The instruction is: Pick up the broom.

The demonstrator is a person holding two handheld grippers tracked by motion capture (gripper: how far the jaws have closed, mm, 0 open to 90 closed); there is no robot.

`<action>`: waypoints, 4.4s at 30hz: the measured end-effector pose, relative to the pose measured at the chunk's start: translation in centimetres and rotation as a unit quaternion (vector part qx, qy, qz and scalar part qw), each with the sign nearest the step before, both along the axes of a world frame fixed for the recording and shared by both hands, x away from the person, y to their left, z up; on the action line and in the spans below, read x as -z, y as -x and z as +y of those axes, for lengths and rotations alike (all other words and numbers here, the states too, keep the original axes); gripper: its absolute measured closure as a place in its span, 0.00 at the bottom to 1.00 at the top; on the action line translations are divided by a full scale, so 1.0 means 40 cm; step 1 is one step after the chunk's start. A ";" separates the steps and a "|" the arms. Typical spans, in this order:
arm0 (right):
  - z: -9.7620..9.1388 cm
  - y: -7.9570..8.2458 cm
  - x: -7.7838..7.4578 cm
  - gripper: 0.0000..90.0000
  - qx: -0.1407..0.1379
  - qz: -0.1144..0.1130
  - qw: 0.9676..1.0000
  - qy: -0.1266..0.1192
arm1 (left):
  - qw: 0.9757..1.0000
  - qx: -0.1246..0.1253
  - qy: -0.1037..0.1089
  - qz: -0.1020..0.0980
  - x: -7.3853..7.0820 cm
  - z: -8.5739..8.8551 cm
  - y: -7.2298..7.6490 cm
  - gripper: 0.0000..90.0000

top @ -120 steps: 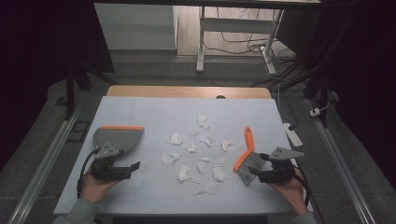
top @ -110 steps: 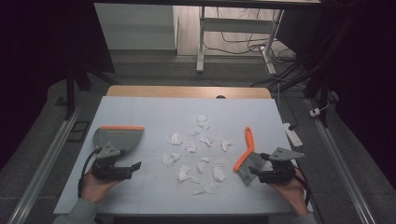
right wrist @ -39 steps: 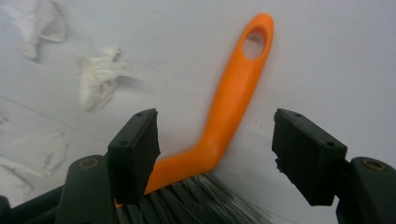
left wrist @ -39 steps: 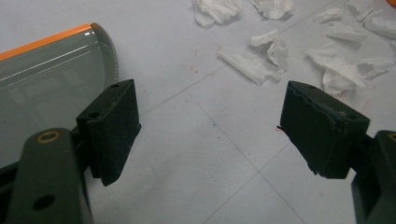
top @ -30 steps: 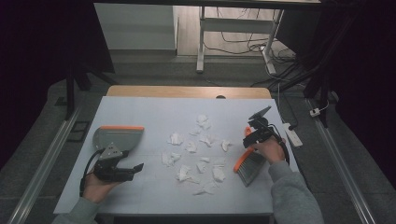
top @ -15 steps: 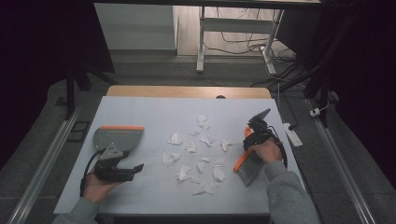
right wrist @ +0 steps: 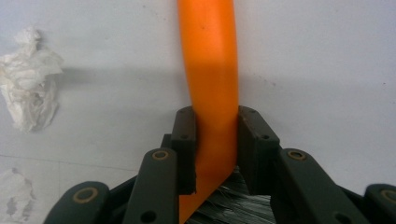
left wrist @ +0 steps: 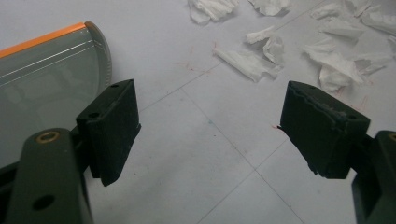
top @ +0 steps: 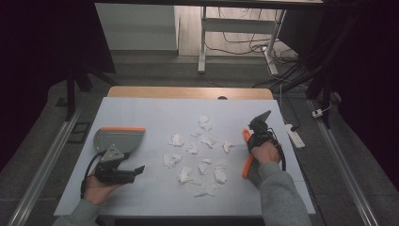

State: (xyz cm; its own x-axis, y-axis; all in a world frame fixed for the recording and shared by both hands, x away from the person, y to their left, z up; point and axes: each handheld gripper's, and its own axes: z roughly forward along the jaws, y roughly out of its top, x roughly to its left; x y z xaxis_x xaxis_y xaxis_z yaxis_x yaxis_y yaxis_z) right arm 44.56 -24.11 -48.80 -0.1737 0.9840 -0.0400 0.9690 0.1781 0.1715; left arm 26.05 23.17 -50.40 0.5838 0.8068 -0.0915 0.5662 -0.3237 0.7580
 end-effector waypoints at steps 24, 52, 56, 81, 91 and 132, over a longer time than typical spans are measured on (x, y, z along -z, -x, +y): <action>-0.127 0.045 -0.046 0.79 -0.099 -0.039 0.980 -0.168 | 1.000 -0.011 -0.006 0.002 0.008 0.003 -0.006 0.23; -0.156 0.131 -0.133 0.79 -0.143 -0.198 0.911 -0.332 | 1.000 -0.028 -0.011 0.005 0.011 -0.003 -0.014 0.23; -0.145 0.135 -0.142 0.79 -0.149 -0.214 0.901 -0.346 | 1.000 -0.029 -0.011 0.000 0.010 -0.006 -0.014 0.23; -0.026 0.150 -0.171 0.79 -0.172 -0.292 0.843 -0.417 | 1.000 -0.018 0.003 -0.020 -0.011 -0.051 -0.017 0.24; 0.008 0.168 -0.189 0.79 -0.159 -0.321 0.830 -0.428 | 0.999 0.005 0.016 -0.032 -0.036 -0.083 -0.016 0.25; 0.156 0.213 -0.156 0.79 -0.106 -0.371 0.807 -0.448 | 0.989 0.121 0.050 -0.069 -0.117 -0.431 -0.052 0.25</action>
State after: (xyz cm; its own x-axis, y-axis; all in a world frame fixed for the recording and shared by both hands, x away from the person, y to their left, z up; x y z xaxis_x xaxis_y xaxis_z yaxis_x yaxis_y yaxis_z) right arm 36.03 -17.86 -42.57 -0.5964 0.6278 0.5001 0.5044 -0.1915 0.8420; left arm 28.14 5.95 -45.72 0.7711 0.6330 -0.0690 0.3698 -0.3570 0.8578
